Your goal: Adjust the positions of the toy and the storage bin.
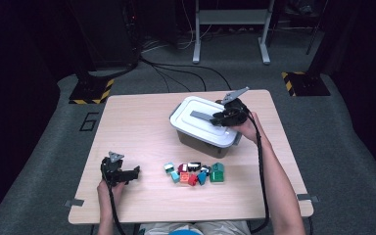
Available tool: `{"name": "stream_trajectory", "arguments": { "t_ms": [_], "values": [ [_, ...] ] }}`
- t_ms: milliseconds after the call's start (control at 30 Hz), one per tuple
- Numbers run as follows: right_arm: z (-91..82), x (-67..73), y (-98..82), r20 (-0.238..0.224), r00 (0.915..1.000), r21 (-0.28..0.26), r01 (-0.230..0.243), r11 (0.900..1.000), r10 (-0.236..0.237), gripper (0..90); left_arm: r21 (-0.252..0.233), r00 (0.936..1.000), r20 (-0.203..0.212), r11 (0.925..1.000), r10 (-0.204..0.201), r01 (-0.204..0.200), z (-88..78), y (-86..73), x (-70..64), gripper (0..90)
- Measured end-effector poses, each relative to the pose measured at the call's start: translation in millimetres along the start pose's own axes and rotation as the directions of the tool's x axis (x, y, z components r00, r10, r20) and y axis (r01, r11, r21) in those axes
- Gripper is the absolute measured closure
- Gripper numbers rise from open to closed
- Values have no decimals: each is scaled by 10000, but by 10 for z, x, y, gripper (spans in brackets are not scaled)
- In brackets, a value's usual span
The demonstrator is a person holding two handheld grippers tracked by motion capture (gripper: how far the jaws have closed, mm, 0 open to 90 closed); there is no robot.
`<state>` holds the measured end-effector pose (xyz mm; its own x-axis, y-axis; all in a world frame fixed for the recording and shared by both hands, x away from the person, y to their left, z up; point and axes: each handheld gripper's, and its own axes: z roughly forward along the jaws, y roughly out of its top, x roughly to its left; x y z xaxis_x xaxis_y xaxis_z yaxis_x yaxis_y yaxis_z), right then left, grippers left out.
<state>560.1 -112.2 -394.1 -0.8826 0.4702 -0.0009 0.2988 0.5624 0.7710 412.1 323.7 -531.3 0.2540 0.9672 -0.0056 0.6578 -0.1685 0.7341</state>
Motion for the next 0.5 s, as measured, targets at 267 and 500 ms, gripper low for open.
{"name": "stream_trajectory", "arguments": {
  "t_ms": [267,500],
  "values": [
    [13,49,43,497,9979,29,-406,9992,404,636,0,10000,0,10000,4,-4,0,0,0,41],
    [61,64,123,675,9955,121,-677,9976,667,548,2,10000,2,10000,2,-2,0,0,0,41]
  ]
}}
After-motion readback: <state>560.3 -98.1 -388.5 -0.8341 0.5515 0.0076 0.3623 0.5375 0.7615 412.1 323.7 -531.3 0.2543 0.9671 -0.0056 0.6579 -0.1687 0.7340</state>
